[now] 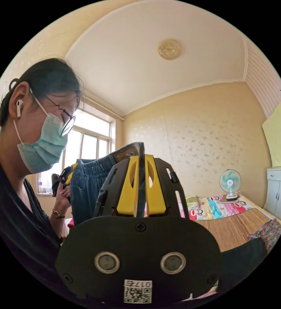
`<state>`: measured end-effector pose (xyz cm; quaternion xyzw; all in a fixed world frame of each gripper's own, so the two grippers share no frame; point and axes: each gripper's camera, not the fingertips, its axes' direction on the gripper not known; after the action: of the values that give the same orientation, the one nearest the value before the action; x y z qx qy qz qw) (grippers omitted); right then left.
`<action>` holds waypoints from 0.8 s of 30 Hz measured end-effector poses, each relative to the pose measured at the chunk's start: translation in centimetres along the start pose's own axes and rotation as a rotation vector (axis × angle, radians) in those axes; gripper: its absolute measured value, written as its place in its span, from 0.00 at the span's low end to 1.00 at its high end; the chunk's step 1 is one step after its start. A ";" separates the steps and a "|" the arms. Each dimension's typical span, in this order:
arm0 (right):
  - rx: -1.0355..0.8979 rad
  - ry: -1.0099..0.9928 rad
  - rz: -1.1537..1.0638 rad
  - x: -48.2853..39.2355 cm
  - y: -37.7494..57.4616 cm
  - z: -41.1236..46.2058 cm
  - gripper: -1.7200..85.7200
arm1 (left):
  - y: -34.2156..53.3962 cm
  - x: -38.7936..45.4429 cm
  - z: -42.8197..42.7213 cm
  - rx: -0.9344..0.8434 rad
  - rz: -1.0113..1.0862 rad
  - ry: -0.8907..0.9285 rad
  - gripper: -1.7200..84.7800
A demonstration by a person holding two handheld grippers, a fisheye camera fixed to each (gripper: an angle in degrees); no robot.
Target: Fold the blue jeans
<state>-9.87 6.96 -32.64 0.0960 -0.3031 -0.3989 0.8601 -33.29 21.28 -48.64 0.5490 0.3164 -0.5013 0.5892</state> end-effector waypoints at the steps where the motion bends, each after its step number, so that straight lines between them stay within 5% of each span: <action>1: -0.019 -0.013 0.006 0.4 0.0 0.4 0.06 | -0.1 -0.1 0.5 -0.008 0.004 -0.045 0.06; 6: -0.120 -0.029 0.064 4.4 -0.2 5.0 0.06 | 1.3 -6.3 4.0 -0.071 -0.128 -0.064 0.06; 16: -0.466 0.181 0.185 20.9 5.8 29.7 0.06 | 5.0 -33.3 20.9 -0.502 -0.208 -0.604 0.08; 19: -0.707 0.270 0.270 26.3 11.0 36.9 0.06 | 8.6 -37.9 20.2 -0.470 -0.229 -0.735 0.12; 24: -0.972 0.157 0.291 27.9 24.3 38.1 0.06 | 19.3 -38.3 16.6 -0.672 -0.235 -0.717 0.14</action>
<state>-3.49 5.16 20.01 -0.3287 -0.0274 -0.3616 0.8720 -29.53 12.56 -3.68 0.0829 0.2978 -0.5917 0.7446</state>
